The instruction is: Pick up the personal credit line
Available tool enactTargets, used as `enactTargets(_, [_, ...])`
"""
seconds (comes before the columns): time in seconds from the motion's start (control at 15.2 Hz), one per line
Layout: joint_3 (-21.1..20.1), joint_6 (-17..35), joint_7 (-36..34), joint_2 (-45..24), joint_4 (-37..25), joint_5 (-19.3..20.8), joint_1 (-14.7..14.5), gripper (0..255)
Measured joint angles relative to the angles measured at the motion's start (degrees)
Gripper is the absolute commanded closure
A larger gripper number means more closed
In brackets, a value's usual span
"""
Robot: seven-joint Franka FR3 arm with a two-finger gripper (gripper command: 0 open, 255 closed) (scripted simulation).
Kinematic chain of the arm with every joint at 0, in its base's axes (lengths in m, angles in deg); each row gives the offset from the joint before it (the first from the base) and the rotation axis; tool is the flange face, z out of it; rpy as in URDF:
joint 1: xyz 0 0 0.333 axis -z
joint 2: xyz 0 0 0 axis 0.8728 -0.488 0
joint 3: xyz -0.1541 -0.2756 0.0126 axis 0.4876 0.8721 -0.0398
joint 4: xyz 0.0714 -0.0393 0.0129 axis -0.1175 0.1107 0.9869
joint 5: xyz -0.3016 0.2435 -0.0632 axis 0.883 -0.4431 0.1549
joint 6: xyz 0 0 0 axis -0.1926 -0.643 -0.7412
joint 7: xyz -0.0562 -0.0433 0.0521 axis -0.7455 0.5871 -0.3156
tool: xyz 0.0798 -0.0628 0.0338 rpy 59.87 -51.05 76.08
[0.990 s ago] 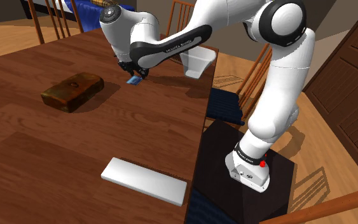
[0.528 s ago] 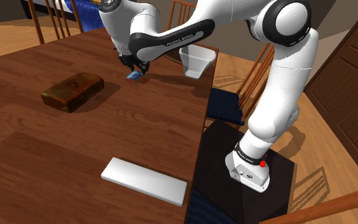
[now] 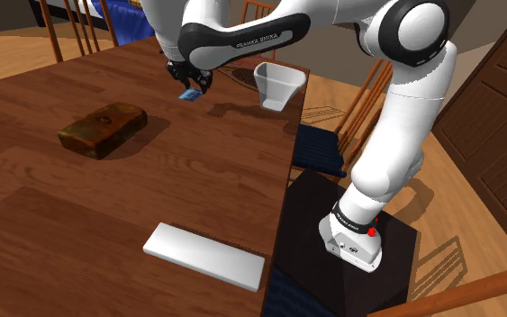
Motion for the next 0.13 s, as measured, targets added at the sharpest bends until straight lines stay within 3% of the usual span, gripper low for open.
enactTargets(0.13, [-0.09,-0.68,0.57,0.25,-0.71,-0.29,-0.01,255])
